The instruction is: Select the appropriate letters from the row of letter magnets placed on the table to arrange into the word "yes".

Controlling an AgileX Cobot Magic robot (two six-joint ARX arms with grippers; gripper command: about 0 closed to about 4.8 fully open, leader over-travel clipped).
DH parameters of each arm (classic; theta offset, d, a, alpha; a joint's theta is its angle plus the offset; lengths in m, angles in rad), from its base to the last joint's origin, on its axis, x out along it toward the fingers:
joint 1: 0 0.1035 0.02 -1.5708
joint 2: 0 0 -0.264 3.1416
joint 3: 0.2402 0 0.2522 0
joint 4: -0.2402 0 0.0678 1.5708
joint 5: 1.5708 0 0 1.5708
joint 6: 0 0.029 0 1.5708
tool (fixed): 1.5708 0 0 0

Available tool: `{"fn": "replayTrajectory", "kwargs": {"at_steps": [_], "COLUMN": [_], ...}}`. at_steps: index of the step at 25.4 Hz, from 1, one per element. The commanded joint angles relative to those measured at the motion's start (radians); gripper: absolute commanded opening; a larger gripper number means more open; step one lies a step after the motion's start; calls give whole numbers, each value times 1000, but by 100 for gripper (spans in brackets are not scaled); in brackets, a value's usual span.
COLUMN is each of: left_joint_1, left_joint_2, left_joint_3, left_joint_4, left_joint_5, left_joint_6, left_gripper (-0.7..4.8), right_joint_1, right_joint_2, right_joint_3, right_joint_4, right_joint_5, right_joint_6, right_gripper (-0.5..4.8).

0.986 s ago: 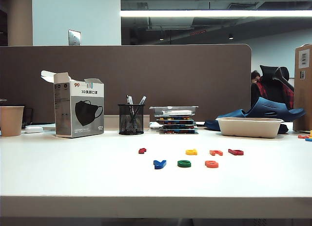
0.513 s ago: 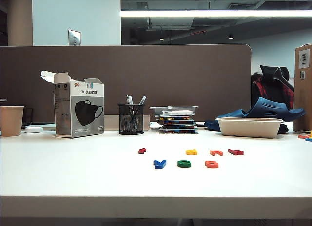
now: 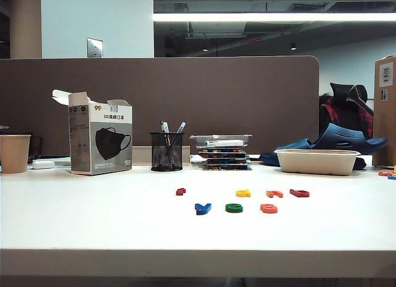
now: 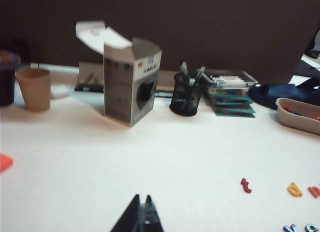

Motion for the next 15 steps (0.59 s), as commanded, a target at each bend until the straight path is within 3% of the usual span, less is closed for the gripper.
{"fn": "replayTrajectory", "kwargs": {"at_steps": [1, 11, 15], "left_joint_1": [0, 0, 0], "left_joint_2": [1, 1, 1], "left_joint_3": [-68, -314, -358], "left_joint_4": [116, 470, 499], "left_joint_5": [5, -4, -4], "left_joint_6": [-59, 34, 39], "left_gripper": [-6, -5, -6], "right_joint_1": [1, 1, 1], "right_joint_2": [1, 1, 1], "right_joint_3": [-7, -7, -7], "right_joint_4": [13, 13, 12], "right_joint_5": [1, 1, 1], "right_joint_6": [-3, -3, -4], "right_gripper": [-1, -1, -1]}}
